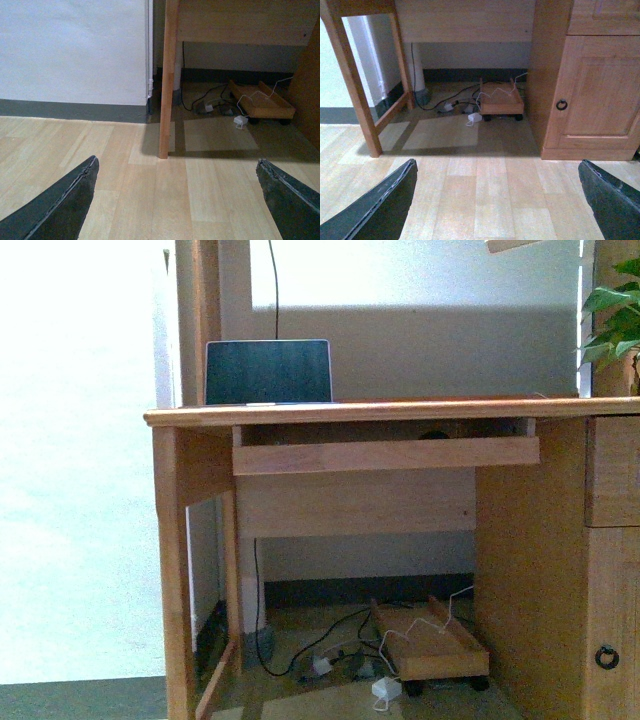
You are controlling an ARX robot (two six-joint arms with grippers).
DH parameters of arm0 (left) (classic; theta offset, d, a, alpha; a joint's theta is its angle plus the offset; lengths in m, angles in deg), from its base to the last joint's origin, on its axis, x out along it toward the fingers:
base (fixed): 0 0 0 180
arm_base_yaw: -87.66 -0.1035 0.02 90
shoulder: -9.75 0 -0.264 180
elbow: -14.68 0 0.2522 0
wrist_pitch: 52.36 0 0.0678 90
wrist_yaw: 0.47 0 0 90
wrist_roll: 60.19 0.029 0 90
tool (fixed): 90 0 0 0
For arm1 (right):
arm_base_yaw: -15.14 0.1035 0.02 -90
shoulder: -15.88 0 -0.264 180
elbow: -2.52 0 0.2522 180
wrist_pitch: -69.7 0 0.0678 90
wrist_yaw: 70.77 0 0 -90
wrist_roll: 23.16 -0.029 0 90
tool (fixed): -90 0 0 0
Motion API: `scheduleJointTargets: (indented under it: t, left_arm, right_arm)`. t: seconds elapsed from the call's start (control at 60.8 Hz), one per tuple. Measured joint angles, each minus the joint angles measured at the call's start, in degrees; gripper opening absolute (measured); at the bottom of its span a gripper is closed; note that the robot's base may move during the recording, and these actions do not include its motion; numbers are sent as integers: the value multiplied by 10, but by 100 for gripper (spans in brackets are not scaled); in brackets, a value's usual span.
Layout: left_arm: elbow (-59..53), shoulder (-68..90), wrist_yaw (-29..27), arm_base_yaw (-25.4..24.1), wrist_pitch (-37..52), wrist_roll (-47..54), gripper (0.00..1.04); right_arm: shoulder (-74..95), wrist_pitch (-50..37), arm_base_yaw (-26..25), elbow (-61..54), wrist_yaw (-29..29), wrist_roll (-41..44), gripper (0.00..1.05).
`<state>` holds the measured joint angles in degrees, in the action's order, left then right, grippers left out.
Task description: Place mouse
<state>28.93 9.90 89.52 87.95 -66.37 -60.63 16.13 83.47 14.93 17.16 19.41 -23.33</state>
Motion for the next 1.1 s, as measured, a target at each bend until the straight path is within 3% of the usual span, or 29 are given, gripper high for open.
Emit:
scheduleJointTargets:
  t: [1.103]
  left_arm:
    - [0,0,0,0,0,0,97]
  right_arm:
    - [0,0,0,0,0,0,97]
